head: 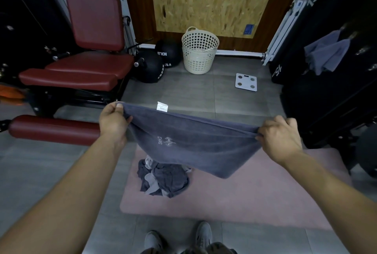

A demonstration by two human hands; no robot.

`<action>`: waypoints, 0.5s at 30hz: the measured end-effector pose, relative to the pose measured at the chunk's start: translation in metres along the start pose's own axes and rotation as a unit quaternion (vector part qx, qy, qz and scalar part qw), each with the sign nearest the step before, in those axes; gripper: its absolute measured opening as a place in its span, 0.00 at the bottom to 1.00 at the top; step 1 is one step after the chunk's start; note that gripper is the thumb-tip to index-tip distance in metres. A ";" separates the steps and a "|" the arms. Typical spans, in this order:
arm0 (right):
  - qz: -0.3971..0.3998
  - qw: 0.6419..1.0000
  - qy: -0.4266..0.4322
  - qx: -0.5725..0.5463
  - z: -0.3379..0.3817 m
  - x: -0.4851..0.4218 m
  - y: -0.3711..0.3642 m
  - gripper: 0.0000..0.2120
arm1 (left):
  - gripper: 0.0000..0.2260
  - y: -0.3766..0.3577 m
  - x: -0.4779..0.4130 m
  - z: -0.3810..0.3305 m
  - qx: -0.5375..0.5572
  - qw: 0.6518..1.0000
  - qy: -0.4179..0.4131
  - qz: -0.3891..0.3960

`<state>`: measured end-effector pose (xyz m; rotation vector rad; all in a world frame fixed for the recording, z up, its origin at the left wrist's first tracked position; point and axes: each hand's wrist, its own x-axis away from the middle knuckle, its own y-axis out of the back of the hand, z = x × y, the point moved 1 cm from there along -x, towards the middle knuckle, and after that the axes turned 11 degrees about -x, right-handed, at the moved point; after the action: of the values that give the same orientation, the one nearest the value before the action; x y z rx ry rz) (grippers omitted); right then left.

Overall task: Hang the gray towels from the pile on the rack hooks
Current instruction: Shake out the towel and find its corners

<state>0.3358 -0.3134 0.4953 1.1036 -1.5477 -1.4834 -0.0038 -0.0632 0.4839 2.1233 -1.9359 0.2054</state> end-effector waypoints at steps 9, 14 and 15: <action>0.085 0.991 -0.020 -0.102 -0.009 0.001 0.003 0.18 | 0.13 0.012 -0.004 0.003 0.010 1.000 -0.005 -0.023; 0.029 0.963 0.000 -0.269 -0.023 0.013 0.005 0.14 | 0.13 0.029 -0.012 0.008 0.008 1.000 0.011 -0.028; 0.012 0.944 -0.016 -0.330 -0.021 0.013 0.008 0.12 | 0.12 0.031 -0.014 0.011 0.005 1.000 0.012 -0.026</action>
<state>0.3498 -0.3339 0.5043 0.6576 -0.9454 -1.8152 -0.0370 -0.0554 0.4726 2.1645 -1.8670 0.2311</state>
